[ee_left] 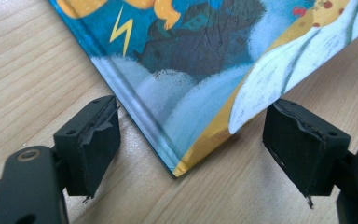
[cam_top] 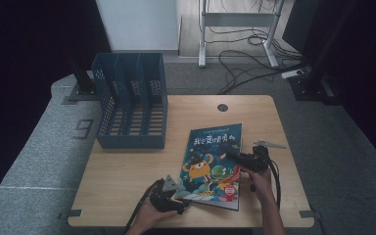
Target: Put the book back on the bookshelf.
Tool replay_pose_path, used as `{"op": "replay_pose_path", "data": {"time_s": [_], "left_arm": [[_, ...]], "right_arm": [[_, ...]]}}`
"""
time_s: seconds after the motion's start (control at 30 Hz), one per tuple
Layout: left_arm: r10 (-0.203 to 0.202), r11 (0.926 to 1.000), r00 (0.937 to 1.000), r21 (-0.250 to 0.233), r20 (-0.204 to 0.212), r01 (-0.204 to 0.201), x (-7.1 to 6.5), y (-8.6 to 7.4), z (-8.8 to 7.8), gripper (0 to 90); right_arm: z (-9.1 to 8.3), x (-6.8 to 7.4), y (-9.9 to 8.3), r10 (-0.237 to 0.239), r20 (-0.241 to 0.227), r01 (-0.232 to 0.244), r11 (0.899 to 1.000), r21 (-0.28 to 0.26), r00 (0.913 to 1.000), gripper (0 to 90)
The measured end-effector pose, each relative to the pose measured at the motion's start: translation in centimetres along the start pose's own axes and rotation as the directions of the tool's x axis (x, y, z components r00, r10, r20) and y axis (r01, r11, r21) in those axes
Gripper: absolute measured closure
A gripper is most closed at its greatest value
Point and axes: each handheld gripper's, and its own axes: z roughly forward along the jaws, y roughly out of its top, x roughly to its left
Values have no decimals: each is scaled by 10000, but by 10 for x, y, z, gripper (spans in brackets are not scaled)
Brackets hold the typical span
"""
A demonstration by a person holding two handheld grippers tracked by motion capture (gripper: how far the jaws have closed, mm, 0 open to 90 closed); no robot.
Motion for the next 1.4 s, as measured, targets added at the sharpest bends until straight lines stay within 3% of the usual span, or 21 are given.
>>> {"op": "replay_pose_path", "data": {"time_s": [0.13, 0.23, 0.3, 0.33, 0.4, 0.6, 0.87, 1.1, 1.4], "left_arm": [[-149, 9999, 9999, 25, 65, 148, 2, 1, 0, 188], [-162, 9999, 9998, 30, 65, 162, 3, 1, 0, 188], [-188, 9998, 9998, 46, 59, 188, 3, 1, -1, 188], [-188, 9998, 9998, 46, 59, 188, 3, 1, -1, 187], [-195, 9998, 9998, 69, 61, 194, 4, 2, 0, 187], [-235, 9997, 9997, 104, 13, 235, 5, 4, 1, 186], [-166, 9997, 9998, 150, -79, 168, 4, 4, 1, 185], [-315, 9994, 9994, 179, 161, 313, 7, 4, -1, 186], [-346, 9993, 9990, 125, 279, 343, 5, 4, -4, 204]], "right_arm": [[-4, 12, 4, -432, 287, 436, 9989, -144, 9987, 688], [-9, 28, 9, -1059, 519, 1077, 9937, -325, 9930, 688], [-13, 42, 12, -1727, 610, 1765, 9823, -622, 9831, 690], [-13, 42, 12, -1727, 610, 1765, 9823, -622, 9831, 690], [-16, 50, 13, -2182, 677, 2232, 9716, -790, 9736, 690], [-19, 54, 12, -2469, 715, 2531, 9626, -969, 9664, 690], [-24, 65, 12, -3174, 519, 3217, 9352, -1481, 9469, 698], [-24, 65, 11, -3280, 556, 3327, 9307, -1520, 9430, 698], [-23, 63, 10, -3155, 558, 3204, 9344, -1555, 9473, 700]]}}
